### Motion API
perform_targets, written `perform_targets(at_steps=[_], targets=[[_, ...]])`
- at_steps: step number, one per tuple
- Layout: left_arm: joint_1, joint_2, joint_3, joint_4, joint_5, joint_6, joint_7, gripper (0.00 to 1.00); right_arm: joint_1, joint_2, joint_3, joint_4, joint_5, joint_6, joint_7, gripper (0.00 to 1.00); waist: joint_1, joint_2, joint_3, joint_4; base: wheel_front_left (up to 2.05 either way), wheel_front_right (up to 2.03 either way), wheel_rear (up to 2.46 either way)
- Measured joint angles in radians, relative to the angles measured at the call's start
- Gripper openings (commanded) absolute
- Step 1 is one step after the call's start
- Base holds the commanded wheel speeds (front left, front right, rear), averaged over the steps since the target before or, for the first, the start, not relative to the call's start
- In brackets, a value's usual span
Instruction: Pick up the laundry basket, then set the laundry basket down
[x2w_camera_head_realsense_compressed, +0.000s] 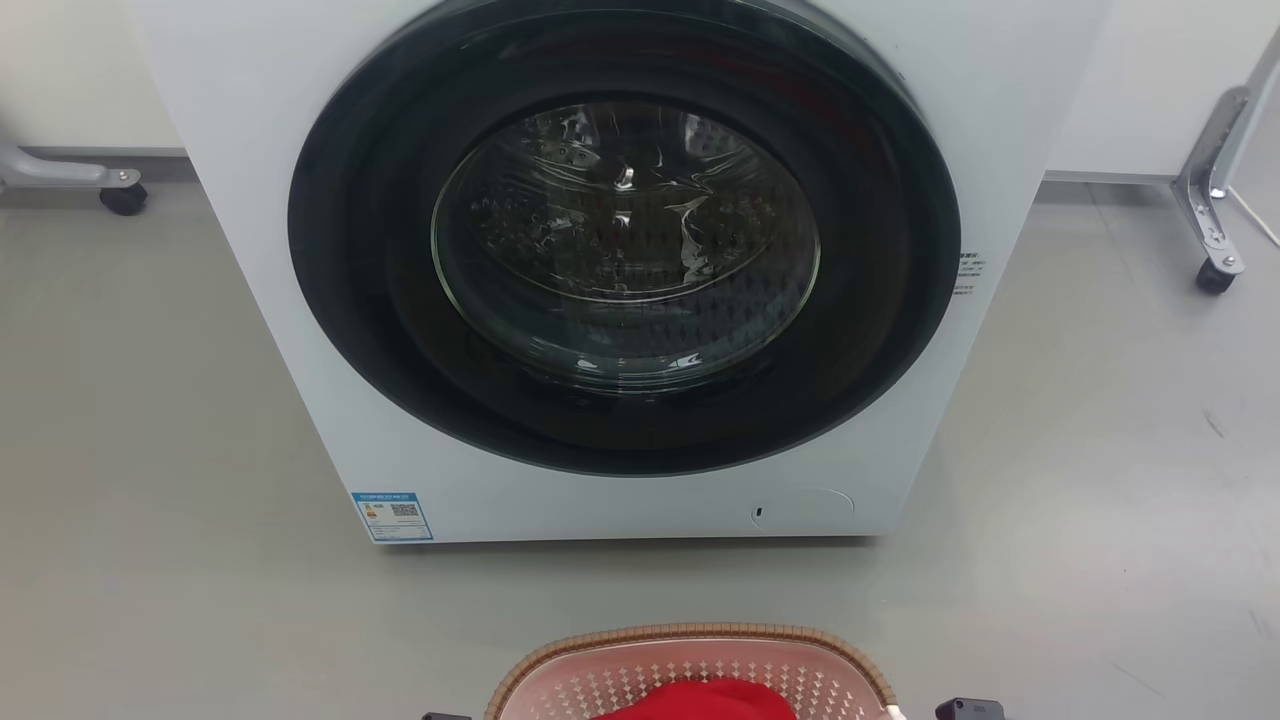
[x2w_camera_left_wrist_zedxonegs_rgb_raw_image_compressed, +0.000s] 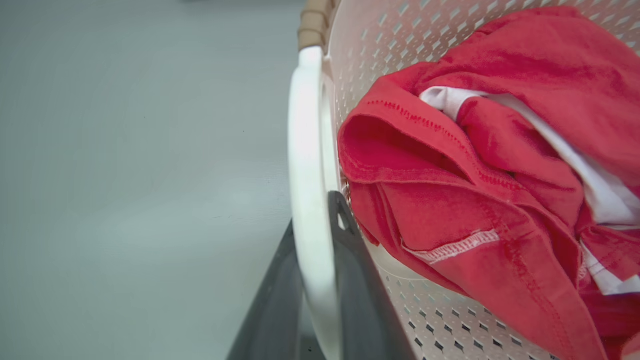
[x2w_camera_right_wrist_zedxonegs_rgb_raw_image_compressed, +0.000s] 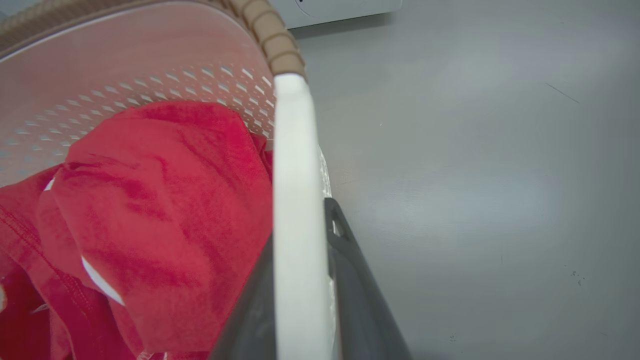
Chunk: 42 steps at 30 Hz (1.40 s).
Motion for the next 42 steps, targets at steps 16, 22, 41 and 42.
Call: perform_targets(at_steps=[16,22,41,42], targets=[[-0.005,-0.001,-0.013,0.027,-0.016,-0.012,-0.006,0.00,-0.002,0.001,0.046,0.001,0.043,0.000,-0.014,0.00,0.0000,0.0000,0.012,0.000,0.00,0.00,0.00],[-0.029,0.000,-0.014,0.032,-0.016,-0.018,-0.012,0.00,-0.037,0.001,0.061,0.001,0.050,0.000,-0.023,0.00,0.0000,0.0000,0.034,0.000,0.00,0.00,0.00],[-0.233,0.003,-0.002,0.048,-0.011,-0.019,-0.056,0.00,-0.257,-0.007,0.074,0.009,0.048,0.000,-0.059,0.00,0.0002,0.0001,0.245,-0.002,0.00,0.00,0.00],[-0.241,0.003,-0.001,0.049,-0.011,-0.019,-0.056,0.00,-0.270,-0.007,0.074,0.010,0.047,0.000,-0.062,0.00,0.0002,0.0001,0.260,-0.002,0.00,0.00,0.00]])
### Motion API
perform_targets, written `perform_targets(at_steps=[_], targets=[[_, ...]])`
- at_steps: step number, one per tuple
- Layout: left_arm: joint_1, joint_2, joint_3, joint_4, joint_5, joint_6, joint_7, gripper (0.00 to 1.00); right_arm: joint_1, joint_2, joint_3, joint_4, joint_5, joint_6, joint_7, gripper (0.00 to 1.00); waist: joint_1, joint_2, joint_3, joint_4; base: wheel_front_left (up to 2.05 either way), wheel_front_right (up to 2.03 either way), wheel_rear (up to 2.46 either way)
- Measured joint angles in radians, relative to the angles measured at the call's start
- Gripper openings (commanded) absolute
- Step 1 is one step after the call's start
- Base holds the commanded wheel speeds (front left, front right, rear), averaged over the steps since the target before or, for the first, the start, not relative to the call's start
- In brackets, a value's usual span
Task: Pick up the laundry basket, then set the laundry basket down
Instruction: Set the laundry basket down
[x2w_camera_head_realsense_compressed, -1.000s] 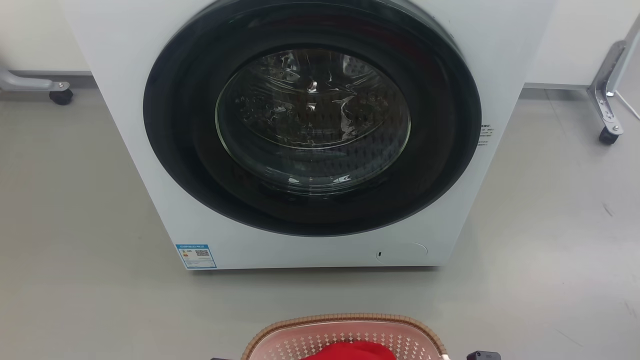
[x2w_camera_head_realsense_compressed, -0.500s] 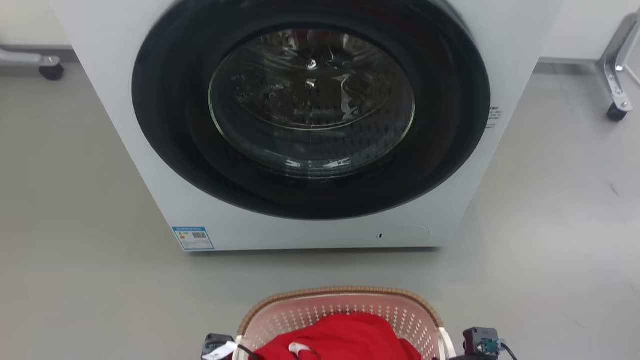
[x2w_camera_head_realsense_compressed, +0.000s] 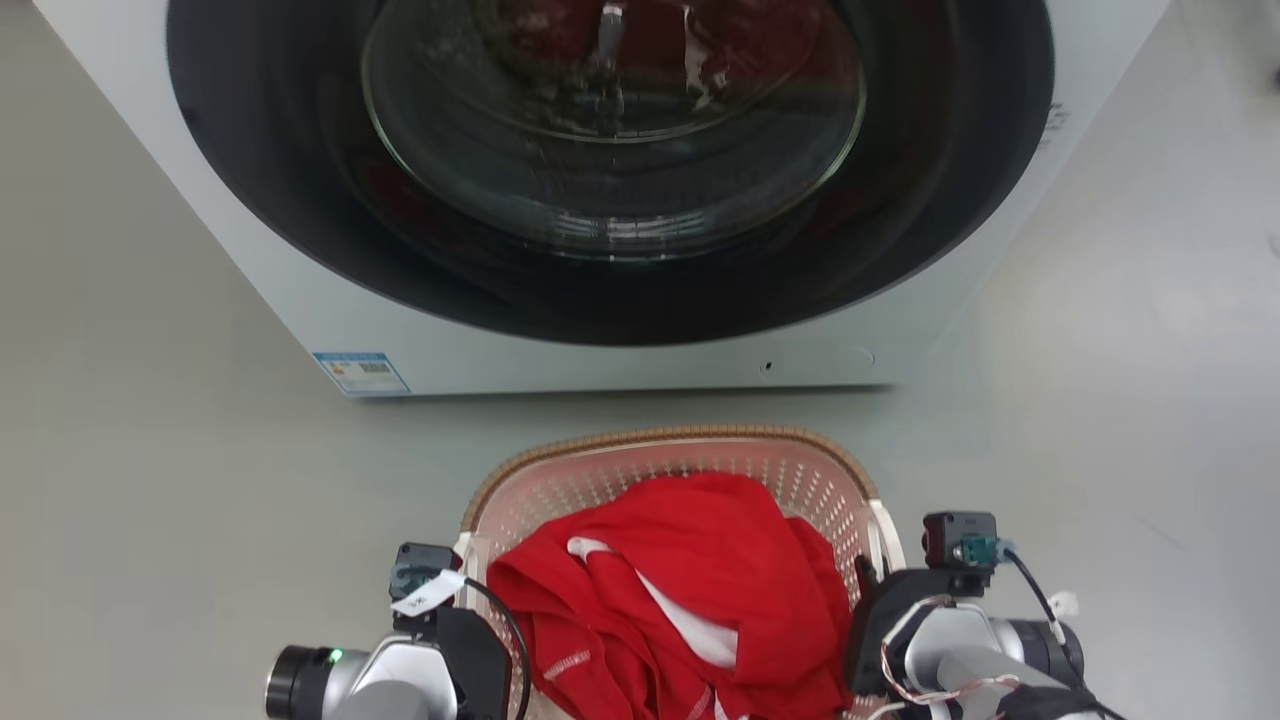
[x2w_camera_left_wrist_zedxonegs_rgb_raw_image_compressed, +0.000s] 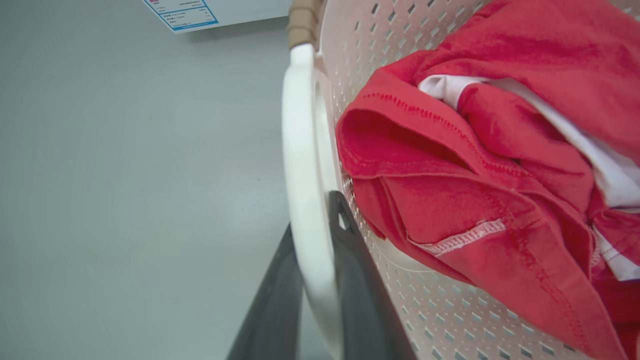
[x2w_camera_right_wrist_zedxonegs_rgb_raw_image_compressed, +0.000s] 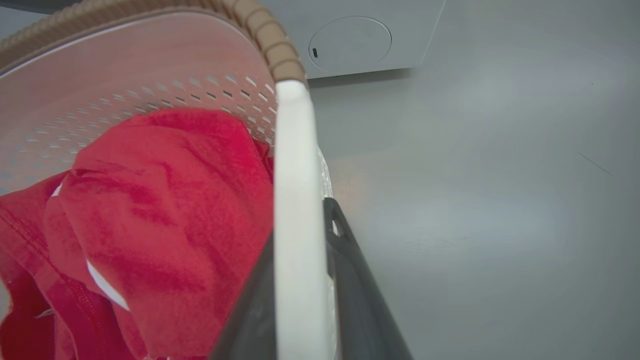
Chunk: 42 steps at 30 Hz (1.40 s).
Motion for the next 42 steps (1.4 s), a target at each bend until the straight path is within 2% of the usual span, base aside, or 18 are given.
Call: perform_targets(at_steps=[29,42], targets=[[-0.325,0.000,0.031,0.003,0.039,0.009,-0.061,0.00,-0.337,-0.006,-0.010,0.077,-0.050,0.000,-0.037,0.00,0.0000,0.0002,0.431,0.026,0.00,0.00,0.00],[-0.385,-0.004,0.032,0.016,0.043,0.010,-0.098,0.00,-0.392,-0.007,-0.009,0.094,-0.061,0.000,-0.060,0.00,-0.0001,0.0001,0.559,0.038,0.00,0.00,0.00]])
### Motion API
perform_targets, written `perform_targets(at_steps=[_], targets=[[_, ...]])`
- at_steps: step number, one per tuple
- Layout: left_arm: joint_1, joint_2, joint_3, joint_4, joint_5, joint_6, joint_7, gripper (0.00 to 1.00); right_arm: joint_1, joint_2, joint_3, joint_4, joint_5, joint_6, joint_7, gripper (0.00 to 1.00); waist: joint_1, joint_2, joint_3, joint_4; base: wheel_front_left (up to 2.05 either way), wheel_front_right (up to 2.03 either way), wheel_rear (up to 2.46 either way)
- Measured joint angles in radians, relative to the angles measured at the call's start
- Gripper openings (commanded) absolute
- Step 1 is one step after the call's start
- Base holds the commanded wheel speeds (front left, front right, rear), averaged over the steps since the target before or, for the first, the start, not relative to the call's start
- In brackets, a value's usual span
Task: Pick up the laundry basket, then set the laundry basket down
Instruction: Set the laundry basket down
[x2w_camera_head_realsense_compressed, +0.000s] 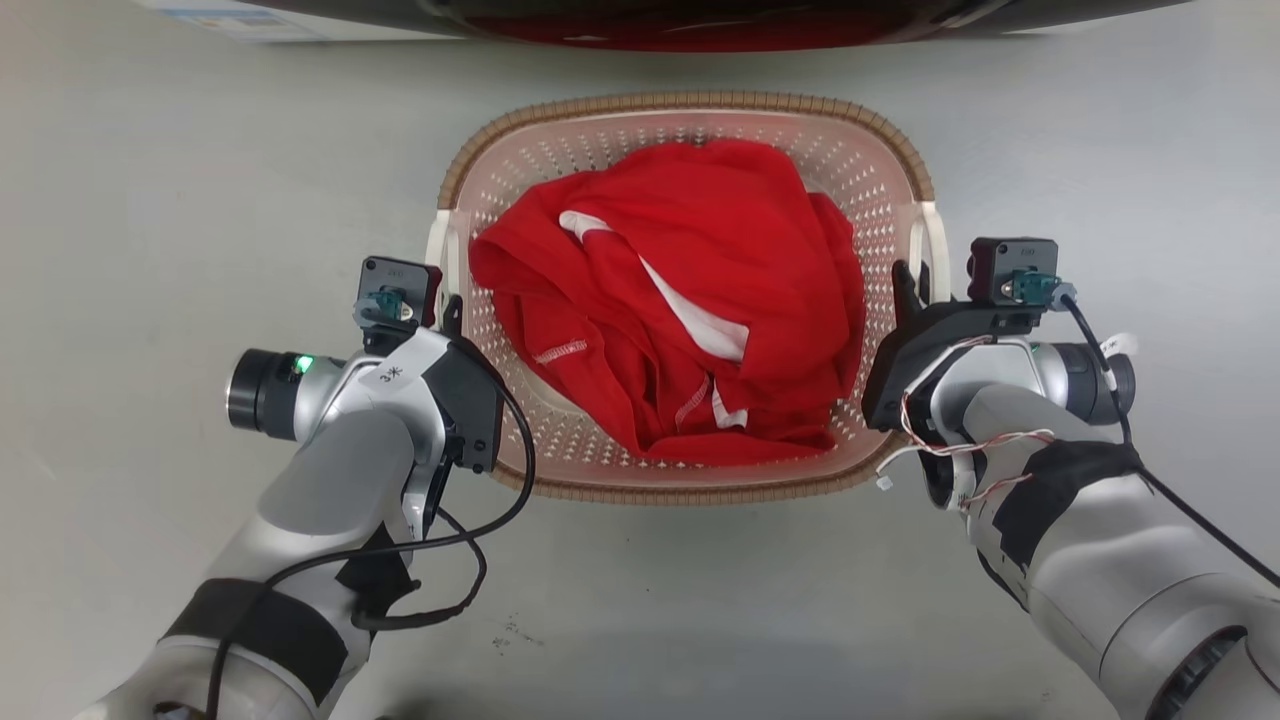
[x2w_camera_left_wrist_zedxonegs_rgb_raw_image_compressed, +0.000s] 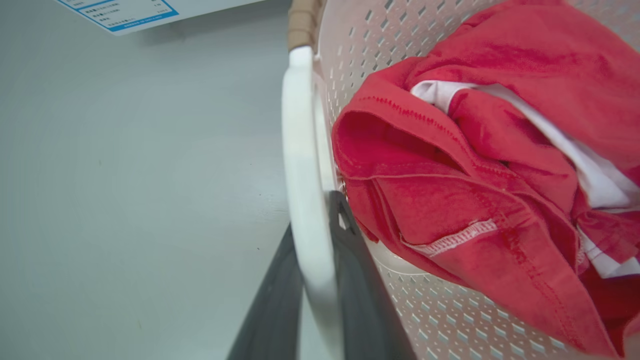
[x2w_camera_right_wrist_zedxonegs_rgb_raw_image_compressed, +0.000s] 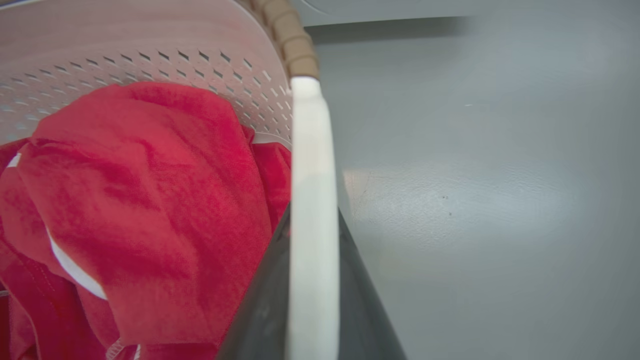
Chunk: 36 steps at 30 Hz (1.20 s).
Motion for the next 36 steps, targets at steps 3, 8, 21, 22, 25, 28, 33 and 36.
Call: perform_targets(at_steps=[3,8,21,22,25,28,33,36], targets=[[-0.017,0.000,0.000,0.004,0.007,0.000,-0.009,0.00,-0.016,0.000,0.000,0.003,0.000,0.000,-0.003,0.00,0.0000,-0.0001,0.014,0.004,0.00,0.00,0.00],[-0.041,0.001,0.002,0.011,0.008,-0.001,-0.026,0.00,-0.038,0.000,-0.001,0.005,-0.001,0.000,-0.008,0.00,-0.0001,0.0000,0.034,0.010,0.00,0.00,0.00],[-0.077,0.000,0.003,0.038,0.014,-0.003,-0.067,0.00,-0.056,0.002,-0.001,0.005,-0.001,0.000,-0.016,0.15,-0.0001,-0.0001,0.064,0.019,0.00,0.00,0.00],[-0.077,-0.001,0.004,0.042,0.014,-0.003,-0.072,0.00,-0.056,0.002,0.000,0.007,-0.001,0.000,-0.016,0.19,-0.0001,-0.0002,0.063,0.020,0.00,0.00,0.00],[-0.077,-0.005,0.006,0.051,0.014,-0.003,-0.084,0.56,-0.055,0.005,0.002,0.008,-0.001,0.001,-0.023,0.71,-0.0001,-0.0002,0.055,0.020,0.00,0.00,0.00],[-0.077,-0.016,0.012,0.058,0.013,-0.002,-0.086,0.95,-0.056,0.015,0.002,0.007,-0.005,0.002,-0.023,1.00,-0.0001,-0.0002,0.047,0.020,0.00,0.00,0.00],[-0.077,-0.026,0.025,0.065,0.007,-0.002,-0.094,1.00,-0.056,0.024,0.004,0.008,-0.008,0.009,-0.024,1.00,-0.0001,-0.0002,0.033,0.023,0.00,0.00,0.00],[-0.077,-0.026,0.027,0.069,0.006,-0.001,-0.095,1.00,-0.056,0.025,0.004,0.008,-0.008,0.009,-0.024,1.00,-0.0001,-0.0002,0.024,0.023,0.00,0.00,0.00]])
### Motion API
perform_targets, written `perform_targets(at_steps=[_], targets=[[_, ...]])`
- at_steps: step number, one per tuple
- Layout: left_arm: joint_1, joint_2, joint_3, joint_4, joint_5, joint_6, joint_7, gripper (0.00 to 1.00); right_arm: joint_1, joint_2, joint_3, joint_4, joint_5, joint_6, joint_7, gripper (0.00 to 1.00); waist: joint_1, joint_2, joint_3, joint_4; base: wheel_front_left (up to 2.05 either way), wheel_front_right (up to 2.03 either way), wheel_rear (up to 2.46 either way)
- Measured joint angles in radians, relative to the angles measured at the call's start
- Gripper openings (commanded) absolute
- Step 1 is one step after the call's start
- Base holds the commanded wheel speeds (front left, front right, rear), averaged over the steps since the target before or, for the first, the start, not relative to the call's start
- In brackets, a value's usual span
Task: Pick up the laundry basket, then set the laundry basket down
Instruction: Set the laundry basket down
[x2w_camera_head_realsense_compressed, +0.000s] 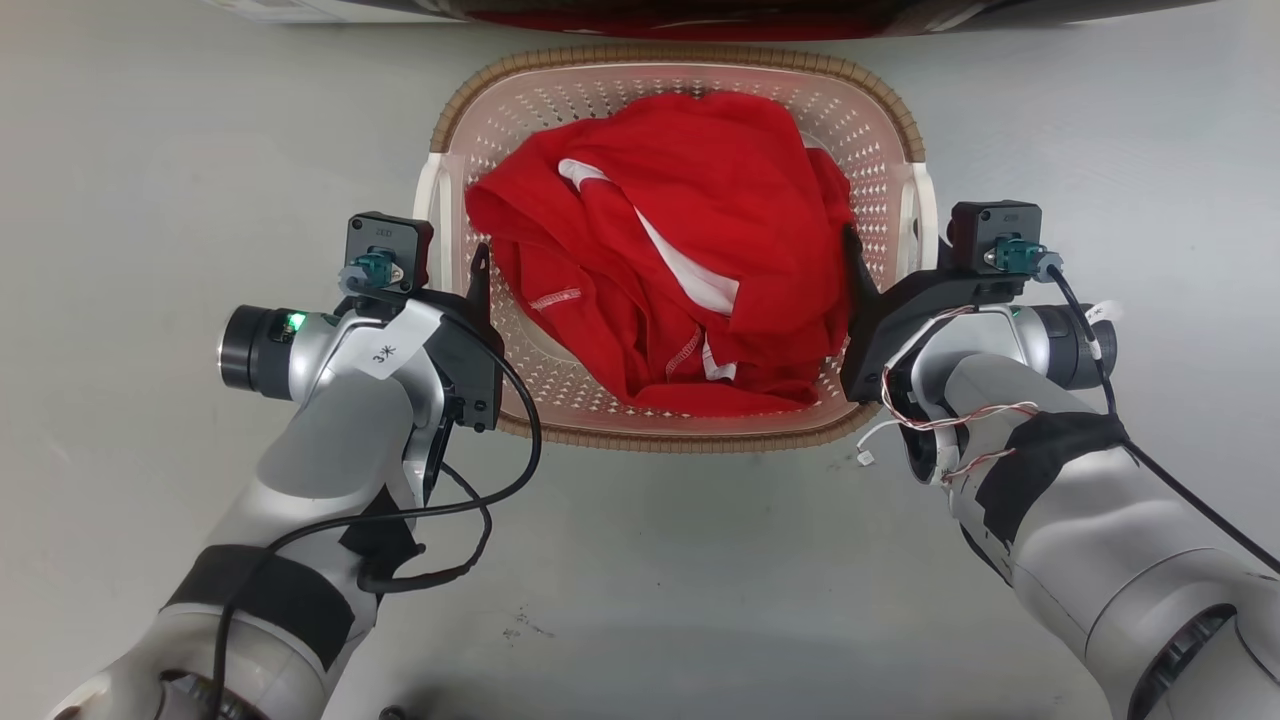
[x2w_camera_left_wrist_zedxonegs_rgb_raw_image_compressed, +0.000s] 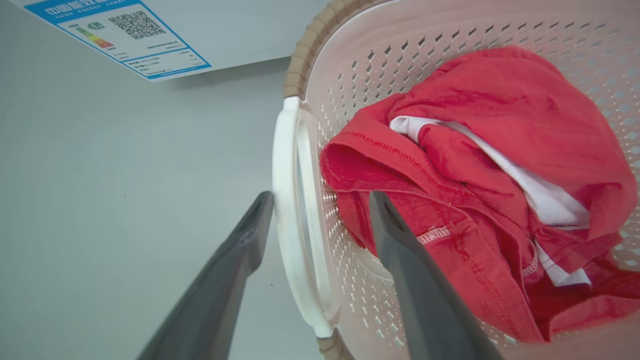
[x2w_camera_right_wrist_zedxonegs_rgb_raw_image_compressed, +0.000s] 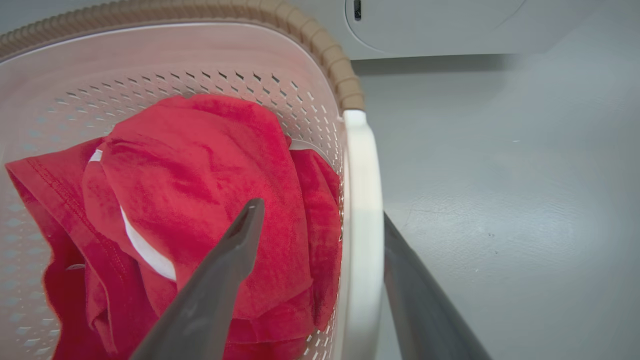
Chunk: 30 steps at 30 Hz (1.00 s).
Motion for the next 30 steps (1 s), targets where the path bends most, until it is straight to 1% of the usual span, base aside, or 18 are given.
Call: perform_targets(at_steps=[13,16,20,21,30], targets=[[0.004,-0.005,0.005,0.017,-0.010,0.000,-0.009,1.00,0.004,0.001,0.005,0.028,0.000,0.000,-0.001,1.00,0.0000,0.0000,-0.049,-0.003,0.00,0.00,0.00],[0.005,-0.005,0.006,0.018,-0.012,-0.002,-0.025,1.00,0.007,0.001,0.005,0.033,0.000,0.000,-0.008,1.00,0.0000,0.0000,-0.069,-0.006,0.00,0.00,0.00],[0.016,-0.005,0.007,0.016,-0.012,-0.012,-0.042,1.00,0.015,0.001,0.002,0.032,0.001,0.000,-0.009,1.00,0.0000,0.0000,-0.094,-0.009,0.00,0.00,0.00],[0.023,-0.005,0.007,0.016,-0.012,-0.018,-0.044,1.00,0.022,0.001,-0.002,0.030,0.001,0.000,-0.009,1.00,0.0000,-0.0001,-0.102,-0.010,0.00,0.00,0.00],[0.094,-0.005,0.041,-0.002,-0.025,-0.018,-0.070,1.00,0.050,0.002,-0.052,0.013,0.009,0.000,-0.010,1.00,-0.0001,0.0000,-0.185,-0.022,0.00,0.00,0.00]])
